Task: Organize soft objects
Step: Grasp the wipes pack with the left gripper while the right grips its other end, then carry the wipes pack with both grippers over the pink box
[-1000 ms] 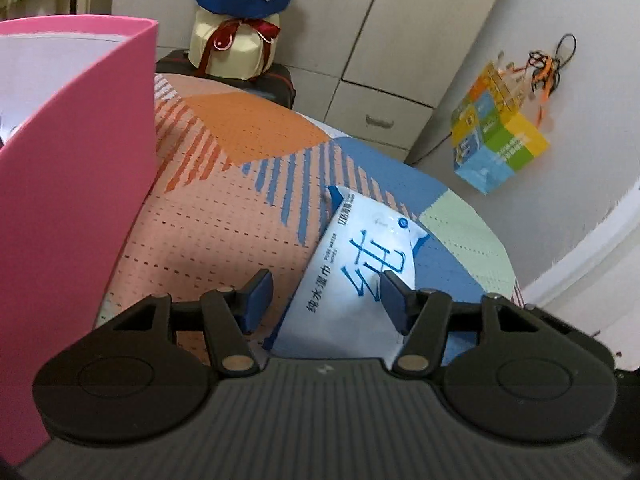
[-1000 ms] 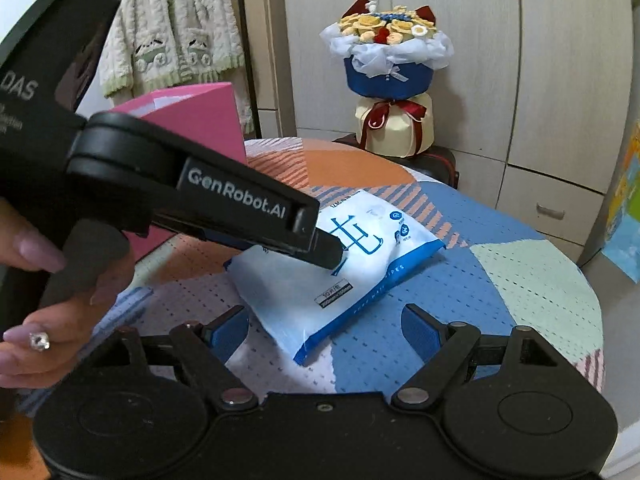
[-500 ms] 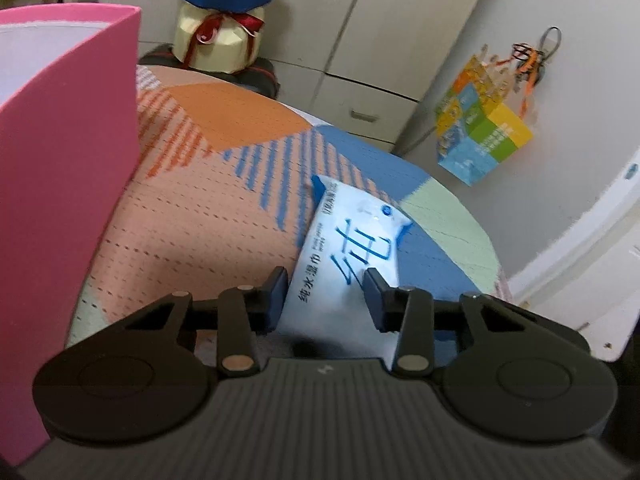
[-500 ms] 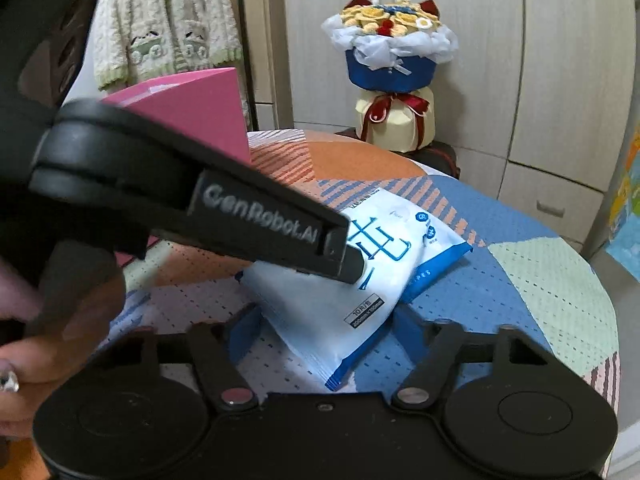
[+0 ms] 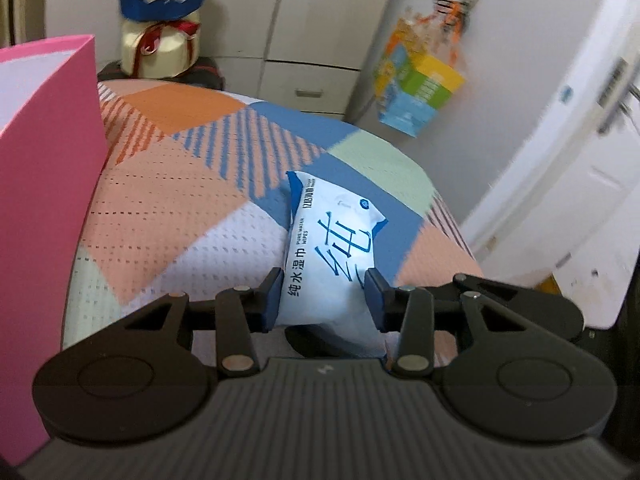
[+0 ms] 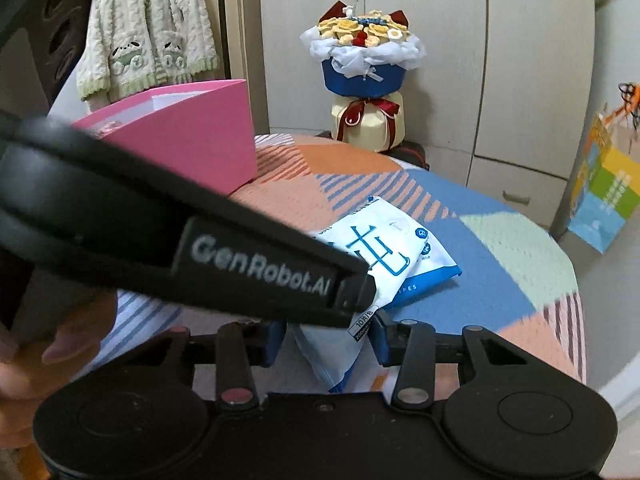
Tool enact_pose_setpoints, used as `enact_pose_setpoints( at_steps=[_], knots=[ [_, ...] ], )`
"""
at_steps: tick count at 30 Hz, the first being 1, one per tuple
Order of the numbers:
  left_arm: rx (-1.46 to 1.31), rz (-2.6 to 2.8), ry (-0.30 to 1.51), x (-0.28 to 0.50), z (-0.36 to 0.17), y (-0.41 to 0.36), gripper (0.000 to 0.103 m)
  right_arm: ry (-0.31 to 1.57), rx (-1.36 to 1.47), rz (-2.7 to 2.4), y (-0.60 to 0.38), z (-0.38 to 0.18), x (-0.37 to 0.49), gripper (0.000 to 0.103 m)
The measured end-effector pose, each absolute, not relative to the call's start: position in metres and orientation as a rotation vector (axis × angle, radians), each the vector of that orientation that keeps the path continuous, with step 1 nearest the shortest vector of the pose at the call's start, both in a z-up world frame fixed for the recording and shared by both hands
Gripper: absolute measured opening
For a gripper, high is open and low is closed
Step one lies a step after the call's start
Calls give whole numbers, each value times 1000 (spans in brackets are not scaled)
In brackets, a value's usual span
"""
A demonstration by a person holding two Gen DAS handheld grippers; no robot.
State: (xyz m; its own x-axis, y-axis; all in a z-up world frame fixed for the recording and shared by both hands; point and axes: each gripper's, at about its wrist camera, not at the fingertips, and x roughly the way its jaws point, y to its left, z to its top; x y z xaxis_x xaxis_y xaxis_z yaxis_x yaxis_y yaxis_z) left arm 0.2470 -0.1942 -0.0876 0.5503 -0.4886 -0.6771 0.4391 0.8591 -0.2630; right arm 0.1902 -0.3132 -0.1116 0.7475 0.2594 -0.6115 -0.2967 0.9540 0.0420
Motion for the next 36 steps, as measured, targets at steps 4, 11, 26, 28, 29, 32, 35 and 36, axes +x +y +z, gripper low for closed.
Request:
enact_pose_setpoints(
  at_steps=[4, 11, 26, 28, 29, 32, 35, 36],
  knots=[
    [-4, -606, 794, 216, -81, -192, 41, 658, -50, 285, -311, -106, 166, 49],
    [61, -760, 813, 177, -70, -170, 41, 673, 56, 229, -301, -96, 115, 52],
    [54, -917, 876, 115, -40, -88, 42, 697, -10, 272, -235, -66, 35, 52],
    [51, -923, 867, 106, -31, -74, 42, 692, -32, 286, -225, -58, 25, 52],
    [53, -923, 859, 102, -27, -69, 42, 686, -44, 296, -219, -53, 20, 52],
    [59, -914, 829, 90, -13, -51, 42, 672, -48, 333, -206, -39, 13, 52],
    [59, -896, 806, 82, 0, -31, 43, 661, -57, 376, -193, -26, 10, 52],
    [57, -893, 795, 80, 4, -24, 43, 655, -65, 388, -187, -21, 9, 52]
  ],
)
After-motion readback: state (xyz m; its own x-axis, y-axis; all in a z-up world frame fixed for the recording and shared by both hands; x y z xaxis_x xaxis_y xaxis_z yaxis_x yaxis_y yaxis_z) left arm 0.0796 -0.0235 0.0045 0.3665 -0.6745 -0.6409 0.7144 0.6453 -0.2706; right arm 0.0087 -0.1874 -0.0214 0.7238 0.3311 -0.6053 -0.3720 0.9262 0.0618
